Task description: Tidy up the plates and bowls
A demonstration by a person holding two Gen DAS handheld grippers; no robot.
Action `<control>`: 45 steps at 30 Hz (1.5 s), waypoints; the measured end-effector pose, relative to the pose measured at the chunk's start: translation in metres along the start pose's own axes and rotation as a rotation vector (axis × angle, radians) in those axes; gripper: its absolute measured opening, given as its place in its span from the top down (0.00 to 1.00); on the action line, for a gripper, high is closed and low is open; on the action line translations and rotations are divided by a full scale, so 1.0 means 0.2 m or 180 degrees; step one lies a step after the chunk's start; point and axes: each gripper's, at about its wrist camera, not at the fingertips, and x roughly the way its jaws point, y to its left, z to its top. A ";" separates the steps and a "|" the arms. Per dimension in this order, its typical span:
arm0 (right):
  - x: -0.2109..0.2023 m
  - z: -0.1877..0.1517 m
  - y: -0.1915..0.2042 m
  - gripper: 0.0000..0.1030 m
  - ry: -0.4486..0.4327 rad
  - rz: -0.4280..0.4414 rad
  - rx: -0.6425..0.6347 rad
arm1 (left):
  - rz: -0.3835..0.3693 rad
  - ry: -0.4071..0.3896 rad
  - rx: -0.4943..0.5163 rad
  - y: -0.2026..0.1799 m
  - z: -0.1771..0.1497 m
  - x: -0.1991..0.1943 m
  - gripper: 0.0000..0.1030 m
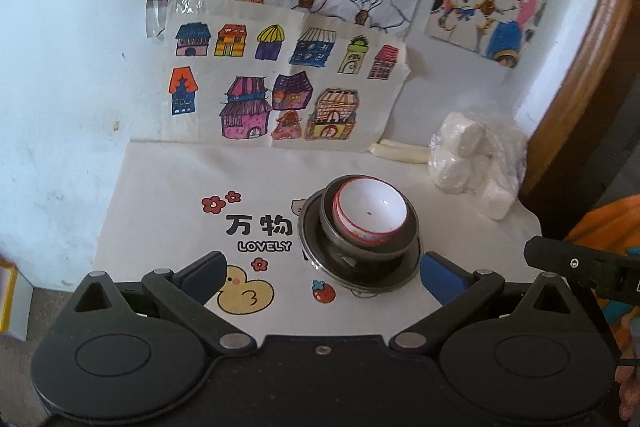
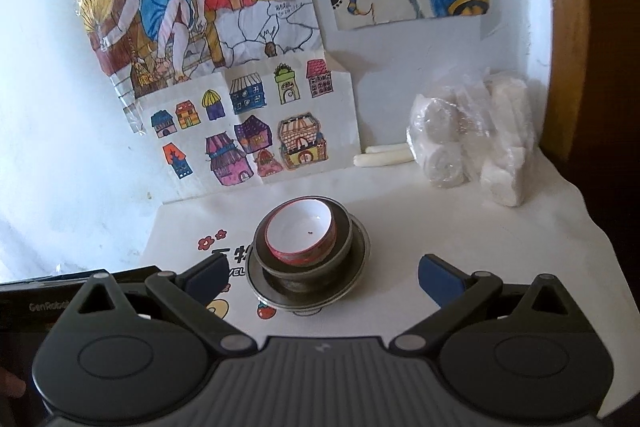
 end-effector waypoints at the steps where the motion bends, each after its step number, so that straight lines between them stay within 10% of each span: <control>1: -0.02 -0.02 0.01 0.00 -0.0010 -0.0022 0.0009 | -0.0008 -0.0018 0.0021 0.01 -0.01 -0.02 0.01; 45: -0.28 -0.34 0.13 0.00 0.0044 -0.0220 -0.0164 | 0.0018 -0.0066 0.0241 0.06 -0.28 -0.25 0.01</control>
